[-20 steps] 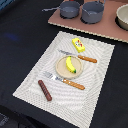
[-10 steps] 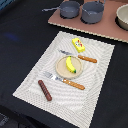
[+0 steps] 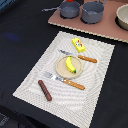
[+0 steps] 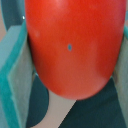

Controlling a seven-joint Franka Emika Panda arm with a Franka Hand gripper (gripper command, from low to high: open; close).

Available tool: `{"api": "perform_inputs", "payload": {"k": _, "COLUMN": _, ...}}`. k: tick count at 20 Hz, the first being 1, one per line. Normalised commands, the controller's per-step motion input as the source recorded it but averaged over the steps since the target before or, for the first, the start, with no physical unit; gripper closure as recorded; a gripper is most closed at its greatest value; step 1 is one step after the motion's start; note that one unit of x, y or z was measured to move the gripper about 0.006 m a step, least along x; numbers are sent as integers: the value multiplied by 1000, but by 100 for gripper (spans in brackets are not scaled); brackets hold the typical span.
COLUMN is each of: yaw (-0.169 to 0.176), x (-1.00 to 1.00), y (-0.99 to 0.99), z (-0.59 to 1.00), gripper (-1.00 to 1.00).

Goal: Interact with the objects in diverse but meaningful ways.

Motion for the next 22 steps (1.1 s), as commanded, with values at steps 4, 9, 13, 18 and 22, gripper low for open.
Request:
{"api": "perform_inputs", "payload": {"k": 4, "yaw": 20, "x": -222, "y": 311, "z": -263, "gripper": 100}}
{"api": "perform_inputs", "payload": {"k": 9, "yaw": 25, "x": -172, "y": 323, "z": -189, "gripper": 100}}
{"api": "perform_inputs", "payload": {"k": 13, "yaw": 18, "x": -96, "y": 294, "z": -151, "gripper": 100}}
{"api": "perform_inputs", "payload": {"k": 18, "yaw": 0, "x": 63, "y": 243, "z": 107, "gripper": -100}}
{"api": "perform_inputs", "payload": {"k": 22, "yaw": 0, "x": 79, "y": 211, "z": 159, "gripper": -100}}
